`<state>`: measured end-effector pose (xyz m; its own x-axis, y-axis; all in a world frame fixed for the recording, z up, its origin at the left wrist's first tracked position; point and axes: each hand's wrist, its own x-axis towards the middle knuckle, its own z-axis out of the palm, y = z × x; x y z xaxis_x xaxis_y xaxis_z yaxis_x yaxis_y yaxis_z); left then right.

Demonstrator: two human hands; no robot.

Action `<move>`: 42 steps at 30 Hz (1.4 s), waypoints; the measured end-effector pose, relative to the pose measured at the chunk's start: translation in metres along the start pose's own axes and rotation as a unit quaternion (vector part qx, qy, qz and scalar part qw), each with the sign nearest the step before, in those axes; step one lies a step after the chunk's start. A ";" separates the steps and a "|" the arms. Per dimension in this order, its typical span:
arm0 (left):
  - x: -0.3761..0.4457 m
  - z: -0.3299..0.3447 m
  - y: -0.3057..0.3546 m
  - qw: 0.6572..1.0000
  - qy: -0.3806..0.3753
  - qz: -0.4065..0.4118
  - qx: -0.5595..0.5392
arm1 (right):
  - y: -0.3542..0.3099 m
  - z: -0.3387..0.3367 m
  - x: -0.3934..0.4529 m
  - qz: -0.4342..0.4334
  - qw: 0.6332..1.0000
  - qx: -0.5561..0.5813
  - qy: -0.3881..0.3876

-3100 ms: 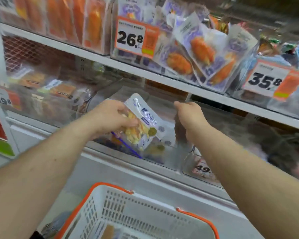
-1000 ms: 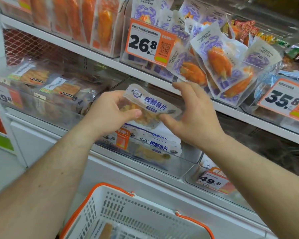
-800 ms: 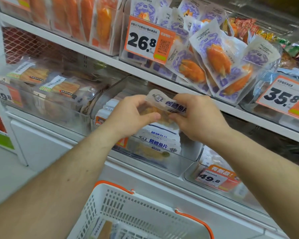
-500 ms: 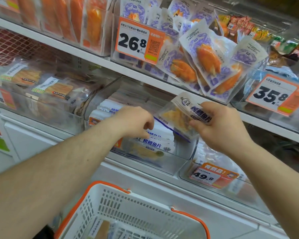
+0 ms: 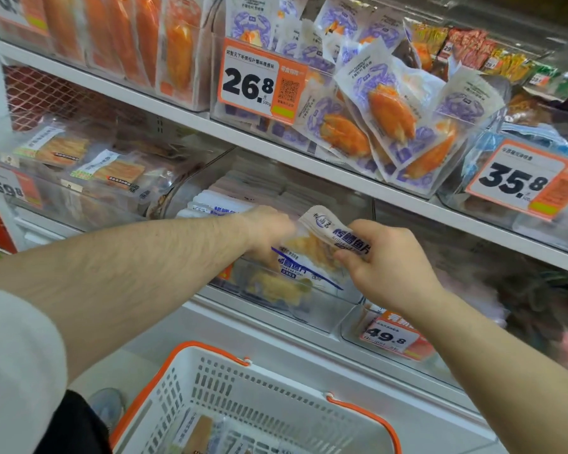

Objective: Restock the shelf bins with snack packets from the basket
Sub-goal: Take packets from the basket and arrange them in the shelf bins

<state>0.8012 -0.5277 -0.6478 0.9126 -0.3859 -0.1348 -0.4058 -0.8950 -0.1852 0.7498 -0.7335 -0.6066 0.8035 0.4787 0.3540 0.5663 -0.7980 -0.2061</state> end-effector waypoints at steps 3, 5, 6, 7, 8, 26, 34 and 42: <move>-0.002 0.004 -0.004 1.000 0.003 0.004 0.023 | -0.001 0.010 0.002 -0.016 1.000 -0.010 0.009; -0.005 0.004 -0.004 0.999 0.003 0.007 0.040 | 0.000 0.015 0.002 -0.023 1.000 -0.018 0.013; -0.005 0.006 -0.004 0.999 0.001 0.007 0.045 | -0.001 0.017 0.002 -0.026 0.999 -0.024 0.013; -0.004 0.007 -0.004 0.999 0.004 0.006 0.040 | 0.000 0.019 0.002 -0.028 0.999 -0.034 0.007; -0.002 0.008 -0.003 0.999 0.009 0.004 0.038 | 0.000 0.020 0.003 -0.030 0.998 -0.048 -0.005; -0.002 -0.002 -0.034 0.974 -0.021 -0.018 -0.223 | -0.023 0.065 0.046 -0.011 0.949 -0.106 -0.297; -0.007 0.008 -0.031 0.975 0.035 -0.036 -0.217 | -0.025 0.073 0.050 0.076 0.949 -0.025 -0.304; -0.036 0.007 -0.025 0.935 0.144 -0.058 -0.318 | -0.018 0.059 0.052 0.123 0.953 0.024 -0.277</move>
<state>0.7783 -0.4905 -0.6449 0.9614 -0.2395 0.1357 -0.2752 -0.8510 0.4473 0.7922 -0.6731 -0.6383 0.8797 0.4089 -0.2428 0.3446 -0.9000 -0.2669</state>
